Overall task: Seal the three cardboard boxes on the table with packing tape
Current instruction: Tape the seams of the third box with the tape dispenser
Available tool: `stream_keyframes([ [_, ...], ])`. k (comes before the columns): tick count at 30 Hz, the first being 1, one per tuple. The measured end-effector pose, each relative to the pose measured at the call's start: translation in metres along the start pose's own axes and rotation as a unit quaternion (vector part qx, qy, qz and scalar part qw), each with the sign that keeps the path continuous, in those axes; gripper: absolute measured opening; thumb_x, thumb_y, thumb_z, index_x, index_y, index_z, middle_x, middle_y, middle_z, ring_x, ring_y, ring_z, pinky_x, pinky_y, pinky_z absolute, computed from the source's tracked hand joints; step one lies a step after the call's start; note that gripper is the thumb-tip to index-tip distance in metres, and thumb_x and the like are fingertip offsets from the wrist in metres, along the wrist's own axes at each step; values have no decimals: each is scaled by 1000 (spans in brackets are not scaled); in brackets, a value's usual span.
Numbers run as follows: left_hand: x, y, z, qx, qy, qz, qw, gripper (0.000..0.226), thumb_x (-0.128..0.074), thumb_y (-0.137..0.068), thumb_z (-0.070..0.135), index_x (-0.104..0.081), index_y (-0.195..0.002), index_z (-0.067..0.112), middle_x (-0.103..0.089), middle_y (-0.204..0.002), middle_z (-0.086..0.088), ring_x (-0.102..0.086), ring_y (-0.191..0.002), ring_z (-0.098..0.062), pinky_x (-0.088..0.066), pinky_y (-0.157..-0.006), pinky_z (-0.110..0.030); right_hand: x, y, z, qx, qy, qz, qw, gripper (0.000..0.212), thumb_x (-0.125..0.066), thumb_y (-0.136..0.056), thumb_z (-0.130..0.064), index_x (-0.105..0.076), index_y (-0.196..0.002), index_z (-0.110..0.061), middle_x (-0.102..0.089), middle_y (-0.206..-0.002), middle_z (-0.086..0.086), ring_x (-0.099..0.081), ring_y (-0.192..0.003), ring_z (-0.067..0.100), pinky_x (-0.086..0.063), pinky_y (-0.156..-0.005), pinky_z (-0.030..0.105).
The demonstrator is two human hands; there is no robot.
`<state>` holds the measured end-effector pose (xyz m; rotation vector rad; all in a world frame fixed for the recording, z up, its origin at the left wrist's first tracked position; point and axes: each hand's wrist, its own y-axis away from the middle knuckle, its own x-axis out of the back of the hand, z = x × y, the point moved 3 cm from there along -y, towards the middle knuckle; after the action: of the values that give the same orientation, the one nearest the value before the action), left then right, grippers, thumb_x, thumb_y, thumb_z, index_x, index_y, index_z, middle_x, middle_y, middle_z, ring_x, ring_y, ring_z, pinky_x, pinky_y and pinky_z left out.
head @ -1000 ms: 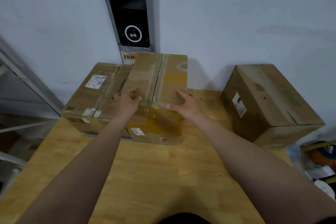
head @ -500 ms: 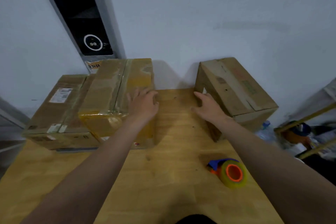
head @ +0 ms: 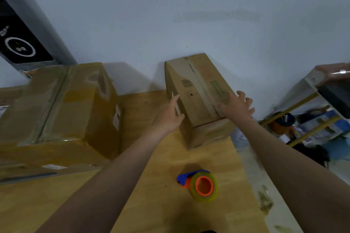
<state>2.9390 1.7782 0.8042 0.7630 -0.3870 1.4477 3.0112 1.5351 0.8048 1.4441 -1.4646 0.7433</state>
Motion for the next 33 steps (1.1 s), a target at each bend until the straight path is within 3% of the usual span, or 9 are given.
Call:
stream_keyframes([
  [2,-20,-15,9,34,32,-21,999,76,-59,-103,30,-12,-163,34,-53,-142,-6,-61,-75,-17,-48,-67,-31,-4,-18,15,-25,-11,-36,999,65,-56,-94,-48,-30,-152,-34,-21,-157,9,-22,-139,44,-25,-109,61],
  [4,-37,-29,14,61,70,-41,995,75,-58,-104,34,-12,-163,36,-52,-143,0,-59,-73,-14,-46,-67,-28,-12,-30,20,-13,-13,-64,998,66,-54,-95,-48,-31,-154,-30,-26,-151,16,-29,-132,49,-30,-108,53],
  [6,-44,-39,11,76,85,-40,993,75,-60,-101,41,-15,-161,42,-34,-162,2,-61,-98,-9,-48,-77,-26,-19,-35,12,11,-7,-96,995,69,-57,-92,-53,-31,-153,-34,-31,-145,17,-37,-125,50,-36,-106,50],
  [8,-40,-42,-2,110,68,-11,992,74,-64,-96,50,-22,-157,47,-23,-166,-1,-48,-136,-26,-48,-96,-34,-30,-33,0,41,-22,-149,988,76,-60,-84,-61,-28,-152,-44,-38,-139,15,-51,-114,47,-49,-99,53],
  [11,-20,-34,-27,156,51,29,986,73,-68,-93,49,-30,-156,45,-21,-160,-8,-34,-144,-35,-39,-115,-48,-49,-16,-21,83,-32,-198,976,85,-61,-77,-69,-20,-150,-51,-39,-136,11,-53,-111,45,-57,-87,56],
  [14,5,-9,-52,173,30,54,983,74,-71,-93,43,-32,-156,43,-25,-158,-9,-36,-142,-33,-39,-113,-45,-63,8,-46,110,-56,-220,968,89,-67,-78,-64,-20,-151,-49,-37,-133,7,-55,-107,40,-62,-77,51],
  [18,26,35,-90,199,21,72,977,76,-74,-91,44,-35,-155,42,-27,-159,-7,-37,-143,-33,-38,-116,-48,-81,48,-70,141,-76,-237,958,91,-73,-79,-56,-24,-154,-45,-36,-139,9,-57,-108,36,-59,-86,51],
  [24,46,105,-127,213,35,77,973,78,-80,-85,42,-40,-152,46,-32,-157,-4,-41,-141,-30,-43,-114,-47,-105,120,-81,157,-86,-248,952,90,-74,-81,-54,-25,-156,-44,-36,-139,8,-56,-112,36,-59,-85,50],
  [33,53,193,-163,159,73,43,984,80,-79,-89,31,-36,-157,36,-31,-163,0,-35,-147,-27,-39,-116,-46,-134,216,-73,149,-100,-215,960,92,-74,-81,-55,-24,-157,-42,-39,-135,8,-52,-119,34,-54,-95,50],
])
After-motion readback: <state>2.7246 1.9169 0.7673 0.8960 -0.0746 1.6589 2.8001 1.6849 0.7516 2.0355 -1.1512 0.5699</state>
